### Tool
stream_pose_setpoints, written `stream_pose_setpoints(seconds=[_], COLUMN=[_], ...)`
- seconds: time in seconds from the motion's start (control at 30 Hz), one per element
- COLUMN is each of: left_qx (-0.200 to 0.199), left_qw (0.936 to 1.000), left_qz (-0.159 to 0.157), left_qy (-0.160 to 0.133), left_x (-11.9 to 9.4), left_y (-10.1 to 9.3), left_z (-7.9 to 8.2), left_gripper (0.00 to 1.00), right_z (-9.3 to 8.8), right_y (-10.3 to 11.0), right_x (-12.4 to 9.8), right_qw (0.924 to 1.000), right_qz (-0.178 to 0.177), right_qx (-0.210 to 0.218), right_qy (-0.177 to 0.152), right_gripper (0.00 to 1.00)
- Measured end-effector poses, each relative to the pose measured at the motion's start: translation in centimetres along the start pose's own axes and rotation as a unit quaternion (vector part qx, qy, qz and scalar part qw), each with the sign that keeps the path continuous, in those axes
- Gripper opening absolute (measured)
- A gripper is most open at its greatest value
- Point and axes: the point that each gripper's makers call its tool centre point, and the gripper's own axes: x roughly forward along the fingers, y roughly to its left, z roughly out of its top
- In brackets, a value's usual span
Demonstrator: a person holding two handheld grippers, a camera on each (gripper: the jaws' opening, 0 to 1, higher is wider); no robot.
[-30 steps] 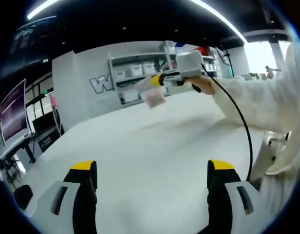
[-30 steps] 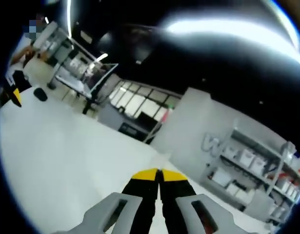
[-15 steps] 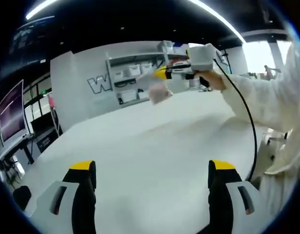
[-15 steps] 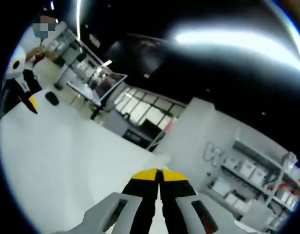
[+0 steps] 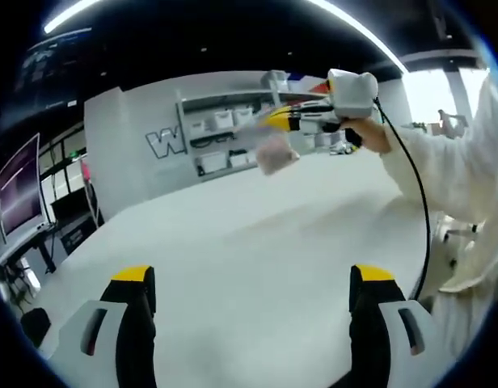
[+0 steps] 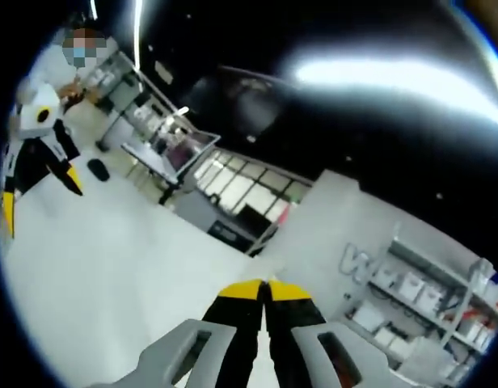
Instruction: Open the resealable bag by pulling the two sides of the seal apart until the entire bag opening is separated and visibly accessible.
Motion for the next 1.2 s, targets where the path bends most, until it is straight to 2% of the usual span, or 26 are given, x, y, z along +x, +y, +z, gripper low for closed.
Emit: stream_pose_setpoints(seconds=[0.5,1.2], left_qx=[-0.005,0.0], left_qw=[1.0,1.0], left_qz=[-0.004,-0.006], left_qy=[-0.006,-0.001], left_x=[0.0,0.2], left_y=[-0.2,-0.5], left_z=[0.1,-0.1], left_gripper=[1.0,0.99], right_z=[2.2,2.0], right_y=[0.6,1.1], right_x=[-2.3,-4.8], right_qw=[0.9997,0.9997], right_qz=[0.006,0.004], right_qx=[-0.013,-0.017], right_qy=[-0.019,-0.014], right_gripper=[0.0,0.0])
